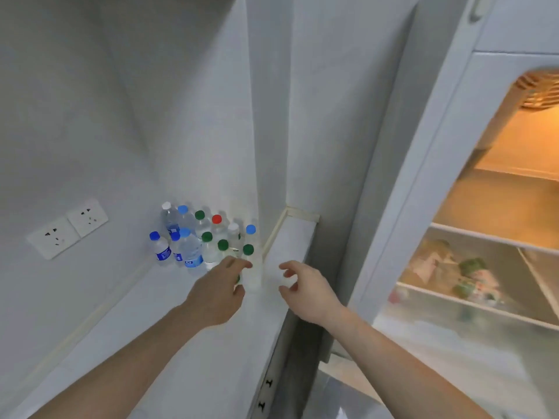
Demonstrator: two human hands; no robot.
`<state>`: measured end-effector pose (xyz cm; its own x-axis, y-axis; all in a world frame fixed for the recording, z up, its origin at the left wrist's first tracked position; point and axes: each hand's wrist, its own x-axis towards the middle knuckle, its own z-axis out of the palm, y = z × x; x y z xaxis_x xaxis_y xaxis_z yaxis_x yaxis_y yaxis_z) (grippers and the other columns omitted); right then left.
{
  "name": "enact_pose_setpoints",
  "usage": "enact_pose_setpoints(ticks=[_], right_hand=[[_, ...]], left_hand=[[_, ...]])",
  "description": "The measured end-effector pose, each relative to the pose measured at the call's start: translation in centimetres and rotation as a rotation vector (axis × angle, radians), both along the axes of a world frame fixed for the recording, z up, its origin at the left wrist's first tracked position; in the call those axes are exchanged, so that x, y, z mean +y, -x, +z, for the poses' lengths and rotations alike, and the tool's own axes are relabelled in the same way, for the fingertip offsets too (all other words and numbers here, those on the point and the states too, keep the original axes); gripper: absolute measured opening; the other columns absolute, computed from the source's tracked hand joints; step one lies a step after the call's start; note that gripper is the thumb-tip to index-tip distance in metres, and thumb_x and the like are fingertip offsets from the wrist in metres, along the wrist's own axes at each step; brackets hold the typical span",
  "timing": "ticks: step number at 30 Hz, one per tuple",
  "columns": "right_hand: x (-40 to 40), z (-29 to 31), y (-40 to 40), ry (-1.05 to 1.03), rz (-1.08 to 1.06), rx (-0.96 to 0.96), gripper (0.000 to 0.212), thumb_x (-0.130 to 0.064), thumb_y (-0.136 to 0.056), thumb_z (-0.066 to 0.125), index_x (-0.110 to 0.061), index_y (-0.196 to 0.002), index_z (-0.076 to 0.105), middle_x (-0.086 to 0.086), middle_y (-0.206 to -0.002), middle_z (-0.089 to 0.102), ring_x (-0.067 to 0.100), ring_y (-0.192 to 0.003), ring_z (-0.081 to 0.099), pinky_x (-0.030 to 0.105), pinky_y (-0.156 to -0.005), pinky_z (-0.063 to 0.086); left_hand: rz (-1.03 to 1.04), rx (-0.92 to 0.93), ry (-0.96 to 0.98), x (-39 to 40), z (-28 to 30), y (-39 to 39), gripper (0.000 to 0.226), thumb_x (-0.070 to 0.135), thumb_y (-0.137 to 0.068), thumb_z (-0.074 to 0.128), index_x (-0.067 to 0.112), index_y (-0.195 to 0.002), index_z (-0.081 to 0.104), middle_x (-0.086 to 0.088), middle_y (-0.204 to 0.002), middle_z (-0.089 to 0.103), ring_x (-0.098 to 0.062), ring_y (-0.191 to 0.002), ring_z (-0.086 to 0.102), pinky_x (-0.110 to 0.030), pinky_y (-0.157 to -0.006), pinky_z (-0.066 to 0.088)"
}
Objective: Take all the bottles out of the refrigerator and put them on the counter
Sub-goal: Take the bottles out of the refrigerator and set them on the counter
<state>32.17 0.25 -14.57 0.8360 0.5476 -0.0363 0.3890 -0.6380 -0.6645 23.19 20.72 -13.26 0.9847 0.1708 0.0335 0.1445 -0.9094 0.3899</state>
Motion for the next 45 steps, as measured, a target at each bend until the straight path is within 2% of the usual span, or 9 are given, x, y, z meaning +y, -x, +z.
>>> enact_pose_setpoints(ticks=[11, 14, 16, 22, 25, 31, 35, 39, 45], right_hand=[[-14.6, 5.5, 12.2, -0.029, -0.277, -0.066, 0.044, -0.032, -0.094, 0.065, -0.036, -0.136, 0.054, -0.018, -0.123, 0.059, 0.008, -0.100, 0.062, 0.029, -0.089, 0.057], [-18.1, 6.8, 14.3, -0.038, -0.321, -0.094, 0.043, -0.032, -0.094, 0.063, -0.037, -0.136, 0.053, -0.018, -0.122, 0.058, 0.006, -0.102, 0.061, 0.028, -0.089, 0.056], [-20.6, 7.2, 15.5, -0.049, -0.350, -0.096, 0.043, -0.032, -0.094, 0.063, -0.037, -0.135, 0.053, -0.018, -0.121, 0.058, 0.004, -0.102, 0.061, 0.031, -0.089, 0.055], [-28.9, 6.9, 17.2, -0.011, -0.471, -0.083, 0.044, -0.034, -0.093, 0.062, -0.038, -0.135, 0.052, -0.019, -0.122, 0.059, 0.002, -0.102, 0.059, 0.026, -0.089, 0.050], [-33.4, 6.4, 17.0, -0.011, -0.531, -0.063, 0.043, -0.033, -0.093, 0.063, -0.037, -0.134, 0.053, -0.018, -0.120, 0.059, 0.003, -0.099, 0.061, 0.025, -0.086, 0.049], [-41.1, 3.1, 14.1, -0.139, -0.645, 0.142, 0.035, -0.030, -0.093, 0.064, -0.032, -0.127, 0.055, -0.012, -0.114, 0.059, 0.011, -0.089, 0.065, 0.023, -0.063, 0.048], [-43.2, 0.1, 9.7, -0.251, -0.711, 0.293, 0.033, -0.029, -0.092, 0.066, -0.024, -0.124, 0.057, -0.004, -0.108, 0.065, 0.020, -0.092, 0.067, 0.037, -0.079, 0.058], [-43.4, -2.5, 4.9, -0.482, -0.858, 0.579, 0.032, -0.030, -0.097, 0.063, -0.016, -0.125, 0.057, 0.006, -0.110, 0.065, 0.024, -0.094, 0.070, 0.040, -0.079, 0.063], [-43.4, -5.7, -2.3, -0.697, -1.063, 0.693, 0.022, -0.026, -0.102, 0.059, -0.007, -0.112, 0.062, 0.013, -0.110, 0.067, 0.025, -0.087, 0.068, 0.036, -0.066, 0.062]], left_hand=[[-0.329, -0.120, 0.070, -12.2, 2.8, 6.9, 0.043, 0.026, -0.095, 0.054, 0.039, -0.135, 0.048, 0.023, -0.135, 0.039, -0.004, -0.114, 0.054, -0.027, -0.085, 0.047], [-0.385, -0.132, 0.083, -15.4, 3.8, 7.5, 0.041, 0.027, -0.095, 0.054, 0.037, -0.134, 0.049, 0.024, -0.133, 0.040, -0.003, -0.106, 0.055, -0.026, -0.085, 0.048], [-0.415, -0.113, 0.100, -17.5, 4.2, 7.8, 0.041, 0.027, -0.095, 0.055, 0.035, -0.135, 0.050, 0.022, -0.133, 0.041, -0.004, -0.098, 0.058, -0.029, -0.085, 0.051], [-0.497, -0.025, 0.139, -26.1, 3.4, 6.8, 0.037, 0.031, -0.094, 0.054, 0.037, -0.130, 0.049, 0.023, -0.132, 0.039, -0.003, -0.107, 0.054, -0.030, -0.082, 0.053], [-0.506, 0.036, 0.202, -30.7, 2.2, 5.0, 0.036, 0.032, -0.093, 0.057, 0.038, -0.128, 0.051, 0.023, -0.134, 0.039, -0.007, -0.110, 0.056, -0.033, -0.091, 0.052], [-0.272, 0.193, 0.483, -38.5, -1.7, 0.1, 0.042, 0.026, -0.092, 0.065, 0.025, -0.132, 0.055, 0.003, -0.132, 0.055, -0.016, -0.104, 0.059, -0.032, -0.096, 0.048], [-0.058, 0.252, 0.662, -41.1, -4.0, -2.7, 0.039, 0.027, -0.093, 0.063, 0.022, -0.130, 0.052, -0.003, -0.123, 0.056, -0.023, -0.104, 0.060, -0.043, -0.096, 0.054], [0.042, 0.281, 0.772, -42.2, -5.1, -5.3, 0.038, 0.025, -0.096, 0.061, 0.023, -0.130, 0.044, -0.003, -0.112, 0.056, -0.024, -0.100, 0.062, -0.035, -0.077, 0.057], [0.349, 0.272, 1.163, -40.1, -8.0, -12.5, 0.042, 0.017, -0.098, 0.059, 0.013, -0.138, 0.048, -0.010, -0.117, 0.060, -0.025, -0.094, 0.065, -0.037, -0.066, 0.060]])
